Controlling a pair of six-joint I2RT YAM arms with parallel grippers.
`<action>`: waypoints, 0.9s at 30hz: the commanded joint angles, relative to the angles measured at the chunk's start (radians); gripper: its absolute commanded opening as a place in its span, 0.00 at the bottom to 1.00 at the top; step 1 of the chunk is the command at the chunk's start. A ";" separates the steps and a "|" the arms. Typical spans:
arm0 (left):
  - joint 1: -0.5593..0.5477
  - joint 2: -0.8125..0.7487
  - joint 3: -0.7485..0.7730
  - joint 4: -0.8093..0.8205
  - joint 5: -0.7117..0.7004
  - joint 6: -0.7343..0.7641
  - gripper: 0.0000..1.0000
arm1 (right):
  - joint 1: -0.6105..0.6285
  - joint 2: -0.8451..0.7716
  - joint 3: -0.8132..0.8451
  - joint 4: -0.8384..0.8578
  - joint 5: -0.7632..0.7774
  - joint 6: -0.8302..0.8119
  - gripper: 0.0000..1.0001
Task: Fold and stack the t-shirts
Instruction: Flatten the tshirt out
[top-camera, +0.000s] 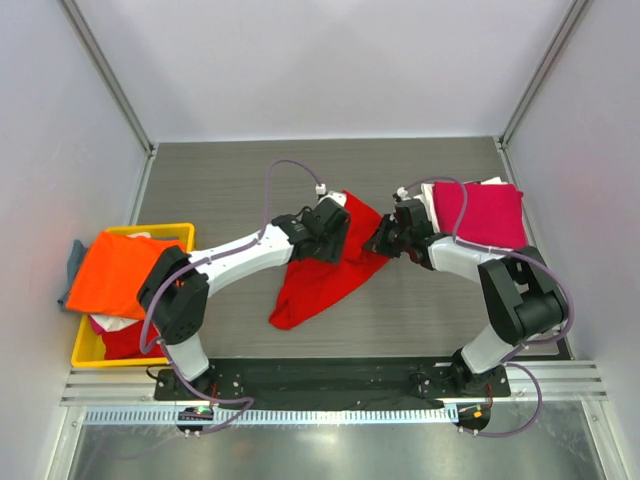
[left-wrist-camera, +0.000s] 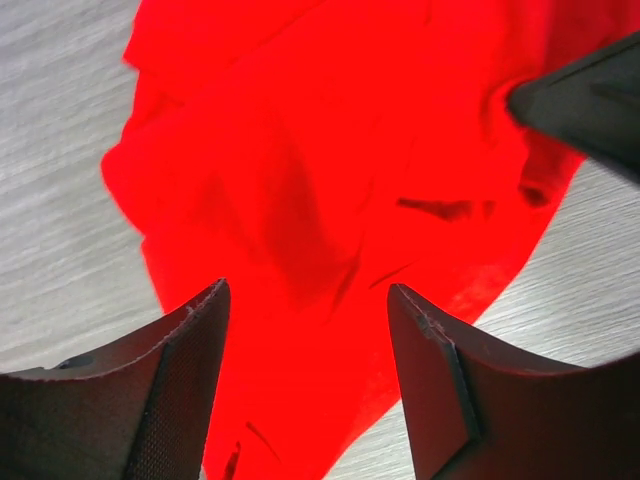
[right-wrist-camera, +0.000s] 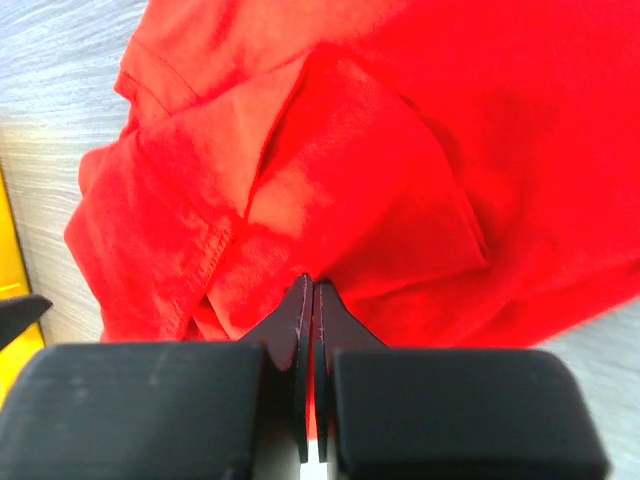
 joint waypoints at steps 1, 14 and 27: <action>-0.030 0.039 0.083 -0.024 -0.058 0.078 0.64 | 0.006 -0.089 -0.046 0.035 0.018 -0.014 0.01; -0.015 0.310 0.335 -0.133 -0.046 0.109 0.60 | 0.004 -0.290 -0.198 0.050 0.073 -0.011 0.01; -0.016 0.208 0.266 -0.019 0.115 0.121 0.69 | 0.005 -0.308 -0.210 0.026 0.116 -0.020 0.01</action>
